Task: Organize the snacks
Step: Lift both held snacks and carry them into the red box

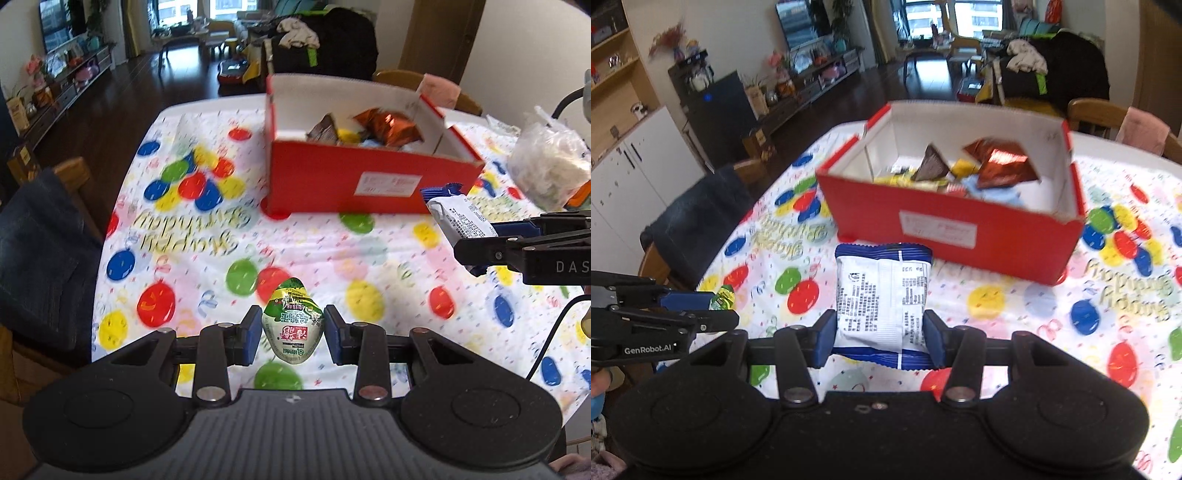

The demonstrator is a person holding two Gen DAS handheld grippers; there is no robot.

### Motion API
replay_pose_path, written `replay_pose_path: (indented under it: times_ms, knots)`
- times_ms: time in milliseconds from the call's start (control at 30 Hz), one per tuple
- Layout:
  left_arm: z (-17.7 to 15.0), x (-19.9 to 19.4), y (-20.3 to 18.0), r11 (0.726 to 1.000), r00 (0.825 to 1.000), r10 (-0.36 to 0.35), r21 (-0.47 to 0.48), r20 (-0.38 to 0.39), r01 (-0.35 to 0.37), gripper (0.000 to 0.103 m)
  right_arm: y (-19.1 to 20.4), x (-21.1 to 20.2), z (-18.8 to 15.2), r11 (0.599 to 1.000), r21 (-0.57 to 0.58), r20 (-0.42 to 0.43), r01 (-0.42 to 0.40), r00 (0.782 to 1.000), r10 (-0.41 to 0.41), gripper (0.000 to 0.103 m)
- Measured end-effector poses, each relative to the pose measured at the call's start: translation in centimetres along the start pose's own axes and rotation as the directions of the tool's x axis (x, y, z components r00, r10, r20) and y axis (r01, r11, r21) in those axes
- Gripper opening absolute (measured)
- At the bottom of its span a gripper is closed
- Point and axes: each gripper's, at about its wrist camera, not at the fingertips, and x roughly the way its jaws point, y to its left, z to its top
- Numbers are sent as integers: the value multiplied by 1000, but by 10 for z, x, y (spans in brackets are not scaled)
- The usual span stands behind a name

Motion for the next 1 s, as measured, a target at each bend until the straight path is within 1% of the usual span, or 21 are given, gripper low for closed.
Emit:
replay_pose_path:
  times_ms: [233, 367, 500, 600, 800, 900, 1000]
  knots:
    - [29, -12, -18, 999, 998, -14, 43, 61, 12, 35, -14, -20, 17, 1000, 16, 60, 21, 998, -22, 49]
    - [51, -16, -28, 997, 995, -21, 69, 96, 14, 35, -21, -26, 30, 998, 6, 94, 55, 994, -55, 49]
    - [73, -17, -40, 994, 990, -16, 107, 137, 2, 35, -32, -27, 44, 997, 8, 115, 80, 990, -81, 49]
    - [91, -14, -47, 992, 988, -9, 125, 154, -10, 35, -42, -24, 55, 995, 15, 123, 95, 988, -97, 49]
    - [127, 1, -55, 990, 988, 8, 139, 157, -30, 35, -65, -10, 80, 992, 39, 115, 123, 985, -127, 49]
    - [145, 16, -54, 991, 990, 21, 129, 142, -39, 35, -76, 2, 91, 990, 54, 98, 130, 986, -134, 49]
    - [159, 31, -52, 992, 990, 39, 112, 134, -54, 35, -81, 16, 101, 988, 40, 81, 149, 985, -152, 49]
